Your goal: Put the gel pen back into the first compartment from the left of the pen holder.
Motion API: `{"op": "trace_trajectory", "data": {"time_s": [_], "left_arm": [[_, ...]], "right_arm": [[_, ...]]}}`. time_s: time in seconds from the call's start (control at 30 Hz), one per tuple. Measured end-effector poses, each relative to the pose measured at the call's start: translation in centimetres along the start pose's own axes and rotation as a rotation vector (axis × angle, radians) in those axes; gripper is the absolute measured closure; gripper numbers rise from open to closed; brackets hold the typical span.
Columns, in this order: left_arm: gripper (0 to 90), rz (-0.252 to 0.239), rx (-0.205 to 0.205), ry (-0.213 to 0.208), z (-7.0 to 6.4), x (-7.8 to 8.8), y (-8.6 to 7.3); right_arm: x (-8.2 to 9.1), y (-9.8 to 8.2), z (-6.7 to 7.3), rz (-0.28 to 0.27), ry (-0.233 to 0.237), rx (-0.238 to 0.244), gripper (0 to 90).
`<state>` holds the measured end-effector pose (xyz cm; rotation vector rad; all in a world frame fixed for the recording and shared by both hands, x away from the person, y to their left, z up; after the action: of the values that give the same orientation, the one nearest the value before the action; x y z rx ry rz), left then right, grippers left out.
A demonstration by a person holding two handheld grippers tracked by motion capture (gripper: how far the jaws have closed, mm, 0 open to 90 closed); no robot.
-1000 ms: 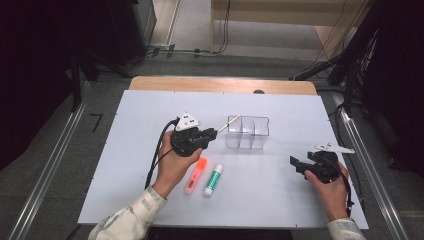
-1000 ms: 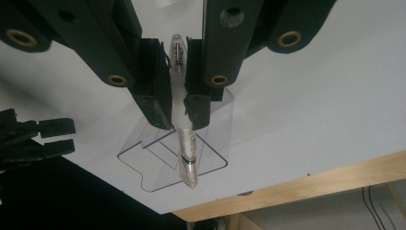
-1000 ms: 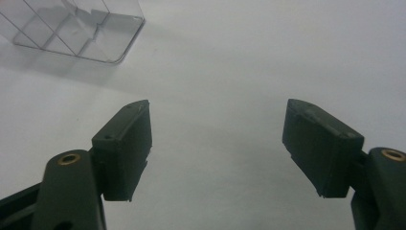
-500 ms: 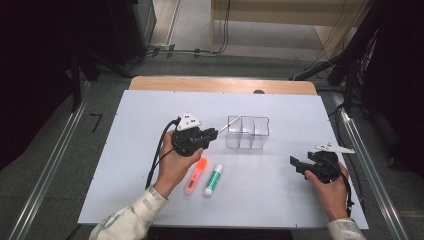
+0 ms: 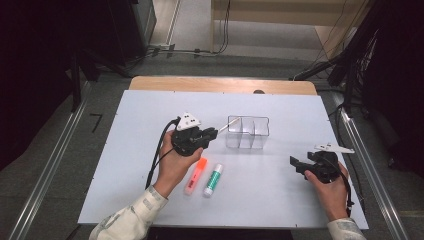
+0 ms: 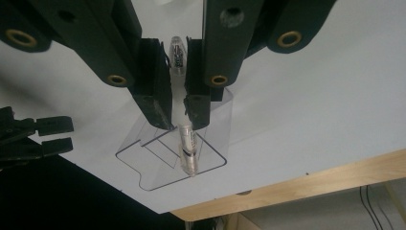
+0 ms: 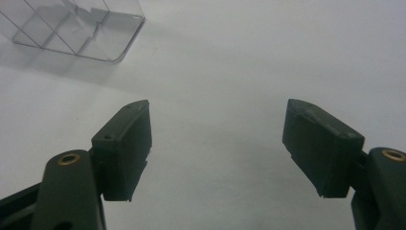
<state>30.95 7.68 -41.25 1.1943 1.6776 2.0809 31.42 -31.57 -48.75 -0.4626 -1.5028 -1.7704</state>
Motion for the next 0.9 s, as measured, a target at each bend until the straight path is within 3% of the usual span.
{"op": "trace_trajectory", "data": {"time_s": [0.9], "left_arm": [[81.0,-0.006,0.003,0.005,0.09,-0.07,0.33]], "right_arm": [[0.0,-0.02,0.01,0.004,-0.001,-0.005,23.8]]}}
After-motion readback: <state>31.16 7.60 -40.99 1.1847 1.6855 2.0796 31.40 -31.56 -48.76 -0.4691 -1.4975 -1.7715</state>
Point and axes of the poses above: each handheld gripper's, and its own axes: x roughly backward along the jaws, y roughly out of its top, z roughly to its left, the point moved 1 cm from there along -x, roughly forward along the jaws, and after that the axes turned 12 degrees about -x, right-handed, at the moved point
